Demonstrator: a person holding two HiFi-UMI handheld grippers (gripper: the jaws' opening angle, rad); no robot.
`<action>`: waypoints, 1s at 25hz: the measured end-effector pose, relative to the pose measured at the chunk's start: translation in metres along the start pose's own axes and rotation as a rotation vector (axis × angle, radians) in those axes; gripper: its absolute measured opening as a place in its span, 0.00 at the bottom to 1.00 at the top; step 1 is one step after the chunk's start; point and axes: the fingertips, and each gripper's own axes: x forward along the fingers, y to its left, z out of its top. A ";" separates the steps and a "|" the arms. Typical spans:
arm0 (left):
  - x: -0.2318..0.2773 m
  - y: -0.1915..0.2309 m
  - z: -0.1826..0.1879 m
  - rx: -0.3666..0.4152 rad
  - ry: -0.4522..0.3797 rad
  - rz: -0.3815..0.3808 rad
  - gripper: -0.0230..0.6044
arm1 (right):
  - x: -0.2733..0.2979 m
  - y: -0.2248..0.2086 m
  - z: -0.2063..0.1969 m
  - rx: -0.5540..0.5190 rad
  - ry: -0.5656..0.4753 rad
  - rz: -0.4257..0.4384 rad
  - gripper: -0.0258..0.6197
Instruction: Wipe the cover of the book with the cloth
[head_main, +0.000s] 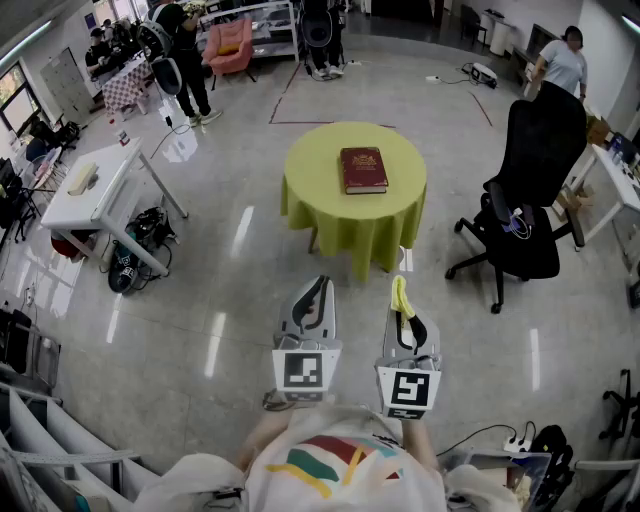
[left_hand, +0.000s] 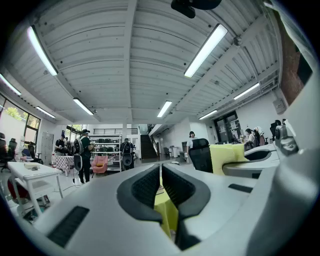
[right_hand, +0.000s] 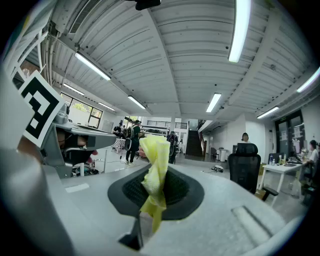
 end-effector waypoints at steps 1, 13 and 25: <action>0.000 -0.001 0.003 -0.017 -0.005 -0.003 0.07 | -0.001 -0.001 0.001 0.003 -0.003 -0.002 0.08; 0.000 -0.010 0.022 -0.092 -0.033 -0.022 0.07 | -0.011 -0.011 0.003 0.019 -0.013 -0.007 0.08; 0.000 -0.037 0.012 -0.048 0.005 -0.006 0.07 | -0.031 -0.038 -0.004 -0.013 -0.046 -0.008 0.08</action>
